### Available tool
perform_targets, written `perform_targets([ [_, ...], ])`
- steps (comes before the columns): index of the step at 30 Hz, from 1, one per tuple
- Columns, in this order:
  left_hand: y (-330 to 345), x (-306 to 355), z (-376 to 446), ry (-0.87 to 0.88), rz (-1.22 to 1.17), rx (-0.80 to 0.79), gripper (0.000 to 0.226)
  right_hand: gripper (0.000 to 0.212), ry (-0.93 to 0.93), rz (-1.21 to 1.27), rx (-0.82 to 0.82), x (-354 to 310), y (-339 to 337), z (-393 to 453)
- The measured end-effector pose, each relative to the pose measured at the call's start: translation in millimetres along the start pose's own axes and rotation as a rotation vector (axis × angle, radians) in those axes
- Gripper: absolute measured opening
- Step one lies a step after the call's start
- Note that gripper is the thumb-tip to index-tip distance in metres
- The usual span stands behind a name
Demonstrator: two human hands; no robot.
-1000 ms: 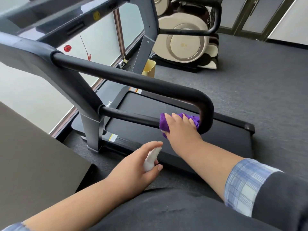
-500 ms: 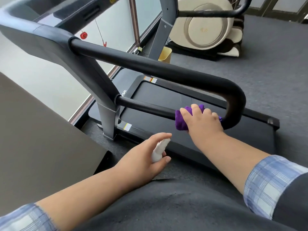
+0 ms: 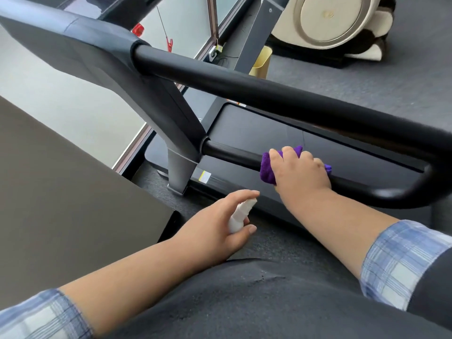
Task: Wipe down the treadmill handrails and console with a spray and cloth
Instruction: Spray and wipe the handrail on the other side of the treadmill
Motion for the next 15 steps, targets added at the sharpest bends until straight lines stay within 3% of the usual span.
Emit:
perform_targets([
  [7,-39.4,-32.1,21.1,0.000,0.010,-0.026,0.056,0.069,-0.021,0.046,-0.003,-38.3,-8.0,33.8],
  [15,-88.1,-71.0,34.3,0.013,0.095,-0.065,0.060,0.039,-0.001,0.153,-0.006,-121.1,-12.0,98.7],
])
Point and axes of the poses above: each hand's wrist, its own z-axis towards the middle knuckle, its own y-axis out of the palm, x = y × z, the point moved 3 cm from there along z, towards the middle knuckle, and after that the axes turned 10 degrees about x, right-handed, at the moved point
